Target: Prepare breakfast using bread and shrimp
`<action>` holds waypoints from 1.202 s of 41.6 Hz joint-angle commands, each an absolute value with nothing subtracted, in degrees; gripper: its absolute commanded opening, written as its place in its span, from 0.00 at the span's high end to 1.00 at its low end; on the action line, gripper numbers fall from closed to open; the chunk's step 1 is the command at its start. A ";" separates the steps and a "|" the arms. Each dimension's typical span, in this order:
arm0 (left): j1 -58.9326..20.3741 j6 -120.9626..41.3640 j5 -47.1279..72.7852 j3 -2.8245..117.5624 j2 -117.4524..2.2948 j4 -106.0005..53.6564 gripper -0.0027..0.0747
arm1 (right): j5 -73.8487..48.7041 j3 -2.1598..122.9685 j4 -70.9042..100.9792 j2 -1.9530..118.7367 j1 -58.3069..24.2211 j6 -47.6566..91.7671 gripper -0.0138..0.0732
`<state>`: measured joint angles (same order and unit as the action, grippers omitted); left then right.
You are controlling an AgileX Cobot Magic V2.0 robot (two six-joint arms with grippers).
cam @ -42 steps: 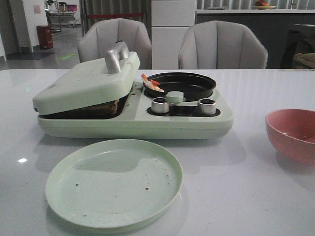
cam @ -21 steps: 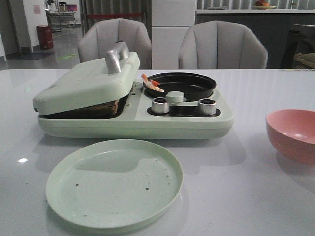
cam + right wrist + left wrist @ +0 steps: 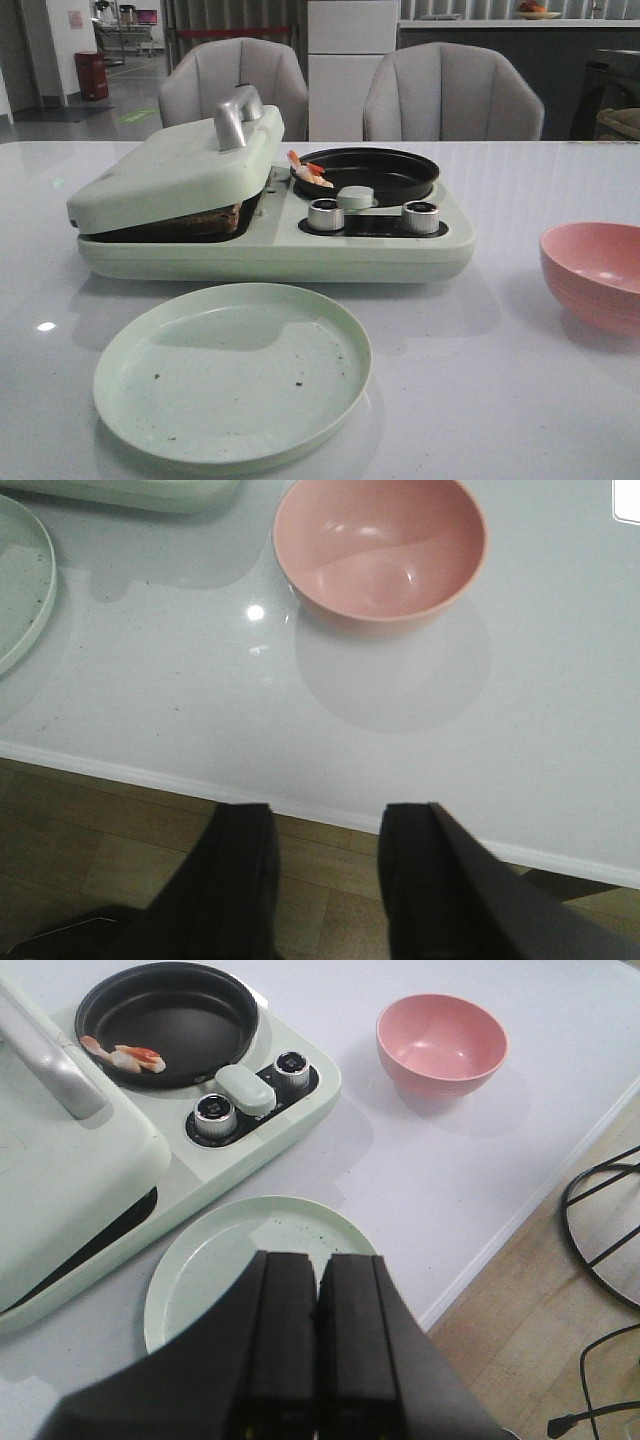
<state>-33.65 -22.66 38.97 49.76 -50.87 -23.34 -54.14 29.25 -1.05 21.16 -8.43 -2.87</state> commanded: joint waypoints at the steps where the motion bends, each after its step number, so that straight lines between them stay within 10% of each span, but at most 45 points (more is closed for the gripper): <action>1: -34.12 -22.16 34.68 51.27 -50.44 -24.67 0.84 | -50.49 29.54 -1.44 19.69 -8.72 -3.01 0.54; 9: -34.12 -22.16 33.51 51.27 -50.44 -24.67 0.84 | -50.50 29.54 -1.44 19.50 -8.72 -3.01 0.80; 50: -22.27 -2.61 35.40 51.24 -51.32 -5.44 0.84 | -49.92 29.54 -1.39 19.50 -8.72 -3.01 0.79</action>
